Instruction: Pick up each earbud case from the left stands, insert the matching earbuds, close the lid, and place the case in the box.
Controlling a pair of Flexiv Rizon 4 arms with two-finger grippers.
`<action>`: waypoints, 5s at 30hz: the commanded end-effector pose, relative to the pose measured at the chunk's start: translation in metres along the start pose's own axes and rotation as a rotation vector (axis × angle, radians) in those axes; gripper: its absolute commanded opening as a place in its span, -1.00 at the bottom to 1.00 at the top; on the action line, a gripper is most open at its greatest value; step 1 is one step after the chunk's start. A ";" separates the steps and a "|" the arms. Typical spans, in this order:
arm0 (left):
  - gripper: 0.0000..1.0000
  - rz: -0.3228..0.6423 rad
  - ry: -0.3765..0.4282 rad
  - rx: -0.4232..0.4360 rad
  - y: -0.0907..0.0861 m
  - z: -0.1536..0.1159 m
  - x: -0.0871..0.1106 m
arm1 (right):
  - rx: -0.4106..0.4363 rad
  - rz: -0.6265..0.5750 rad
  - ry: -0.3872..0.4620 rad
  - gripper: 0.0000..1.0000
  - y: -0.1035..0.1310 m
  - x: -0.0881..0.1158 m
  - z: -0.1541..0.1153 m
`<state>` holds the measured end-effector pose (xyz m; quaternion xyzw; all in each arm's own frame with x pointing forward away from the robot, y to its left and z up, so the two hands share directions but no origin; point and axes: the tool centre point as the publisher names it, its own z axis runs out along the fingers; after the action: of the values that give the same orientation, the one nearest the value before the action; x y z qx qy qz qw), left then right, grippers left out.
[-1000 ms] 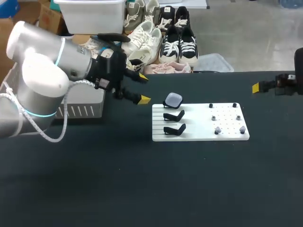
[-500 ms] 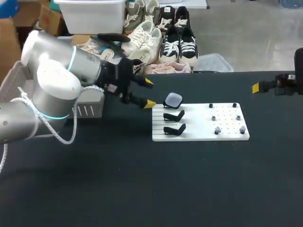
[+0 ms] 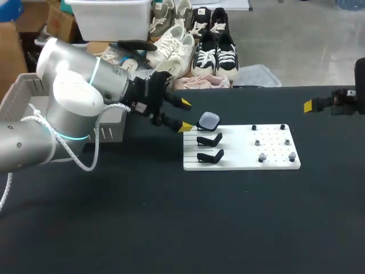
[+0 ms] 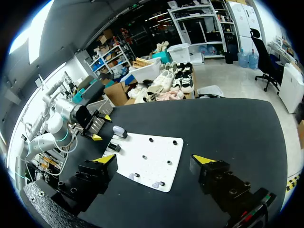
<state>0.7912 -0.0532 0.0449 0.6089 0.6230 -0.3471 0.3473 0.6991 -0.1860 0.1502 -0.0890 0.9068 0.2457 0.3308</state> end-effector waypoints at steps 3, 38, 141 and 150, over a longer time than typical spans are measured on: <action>0.80 0.004 -0.007 0.040 0.008 0.010 -0.003 | -0.003 -0.001 0.001 1.00 -0.001 0.000 0.001; 0.20 -0.017 -0.024 0.076 0.009 0.043 -0.001 | -0.003 -0.001 0.001 1.00 -0.001 0.000 0.001; -1.00 0.032 -0.388 -0.097 -0.114 -0.031 -0.101 | -0.003 -0.001 0.001 1.00 -0.001 0.000 0.001; -1.00 0.036 -0.397 -0.096 -0.115 -0.013 -0.099 | -0.003 -0.001 0.001 1.00 -0.001 0.000 0.001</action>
<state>0.6772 -0.0867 0.1414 0.5308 0.5450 -0.4292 0.4867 0.6991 -0.1860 0.1502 -0.0890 0.9068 0.2457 0.3308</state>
